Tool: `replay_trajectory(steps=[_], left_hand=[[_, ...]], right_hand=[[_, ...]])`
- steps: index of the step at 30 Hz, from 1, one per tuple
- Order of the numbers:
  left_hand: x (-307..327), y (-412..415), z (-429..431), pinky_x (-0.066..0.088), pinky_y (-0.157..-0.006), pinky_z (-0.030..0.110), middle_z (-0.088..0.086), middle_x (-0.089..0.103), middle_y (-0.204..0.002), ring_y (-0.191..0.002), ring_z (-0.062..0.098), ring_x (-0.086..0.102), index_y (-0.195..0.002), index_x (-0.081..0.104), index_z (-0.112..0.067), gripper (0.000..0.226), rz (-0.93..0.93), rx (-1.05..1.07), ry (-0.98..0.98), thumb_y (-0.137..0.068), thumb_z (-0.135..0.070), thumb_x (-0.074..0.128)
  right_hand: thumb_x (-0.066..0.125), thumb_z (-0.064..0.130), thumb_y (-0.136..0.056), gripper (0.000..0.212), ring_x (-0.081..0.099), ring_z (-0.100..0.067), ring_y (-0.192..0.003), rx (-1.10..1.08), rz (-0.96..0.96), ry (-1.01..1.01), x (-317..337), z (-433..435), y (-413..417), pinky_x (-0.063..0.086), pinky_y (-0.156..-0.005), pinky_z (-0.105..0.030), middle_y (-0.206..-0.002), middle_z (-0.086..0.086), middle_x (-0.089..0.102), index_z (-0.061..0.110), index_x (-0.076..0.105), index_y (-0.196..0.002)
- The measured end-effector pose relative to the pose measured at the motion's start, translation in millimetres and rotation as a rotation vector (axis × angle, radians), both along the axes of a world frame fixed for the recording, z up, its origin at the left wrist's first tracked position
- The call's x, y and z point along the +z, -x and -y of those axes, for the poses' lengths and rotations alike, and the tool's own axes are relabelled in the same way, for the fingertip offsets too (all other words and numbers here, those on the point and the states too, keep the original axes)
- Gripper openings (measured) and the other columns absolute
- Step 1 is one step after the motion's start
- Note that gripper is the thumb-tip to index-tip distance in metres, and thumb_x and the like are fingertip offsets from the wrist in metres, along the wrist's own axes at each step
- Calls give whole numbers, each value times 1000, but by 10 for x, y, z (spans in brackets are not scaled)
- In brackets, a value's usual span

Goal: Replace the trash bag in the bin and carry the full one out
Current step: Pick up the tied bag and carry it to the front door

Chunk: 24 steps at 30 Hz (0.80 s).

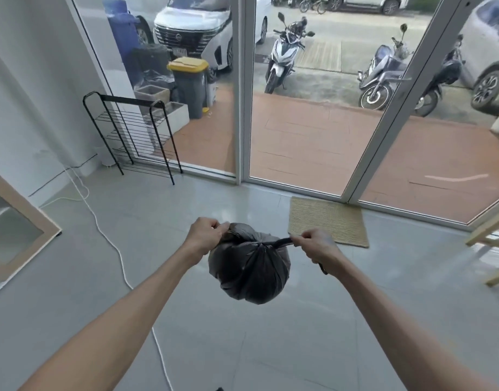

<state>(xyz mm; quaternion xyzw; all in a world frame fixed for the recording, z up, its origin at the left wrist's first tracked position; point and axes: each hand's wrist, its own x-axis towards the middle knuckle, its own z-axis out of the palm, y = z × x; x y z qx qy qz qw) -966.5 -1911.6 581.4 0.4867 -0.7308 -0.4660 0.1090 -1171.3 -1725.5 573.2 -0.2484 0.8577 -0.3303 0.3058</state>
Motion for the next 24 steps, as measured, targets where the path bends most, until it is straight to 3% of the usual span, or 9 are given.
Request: replay_trajectory(steps=[3,8,12,24], left_hand=[[-40,202,466,26,-42,26,2,45,-58,-47,17,34,-68,55,-11,38,0,-34,-10,-95,-37,62],[-169,611,1269,24,-38,19,3,44,-54,-41,17,31,-66,55,-11,39,5,-36,-58,-95,-35,63],[-244,978,1898,23,-39,20,4,45,-55,-41,18,31,-65,56,-12,36,21,-37,-82,-94,-33,64],[-540,1811,3406,31,-43,24,6,52,-58,-43,19,37,-67,61,-9,33,66,99,-173,-93,-29,64]], right_hand=[[67,30,-90,29,39,-17,-53,-59,138,65,-61,386,148,30,-46,-29,-65,-6,46,1,71,-83],[65,22,-91,23,41,-14,-52,-104,237,120,-191,1155,581,33,-45,-26,-67,-5,49,1,71,-84],[66,23,-91,28,42,-13,-53,-88,281,141,-319,1813,981,34,-46,-26,-66,-3,50,-4,71,-91],[69,33,-82,30,42,-18,-54,-40,392,56,-683,3619,1955,28,-48,-31,-68,-7,51,4,71,-82]])
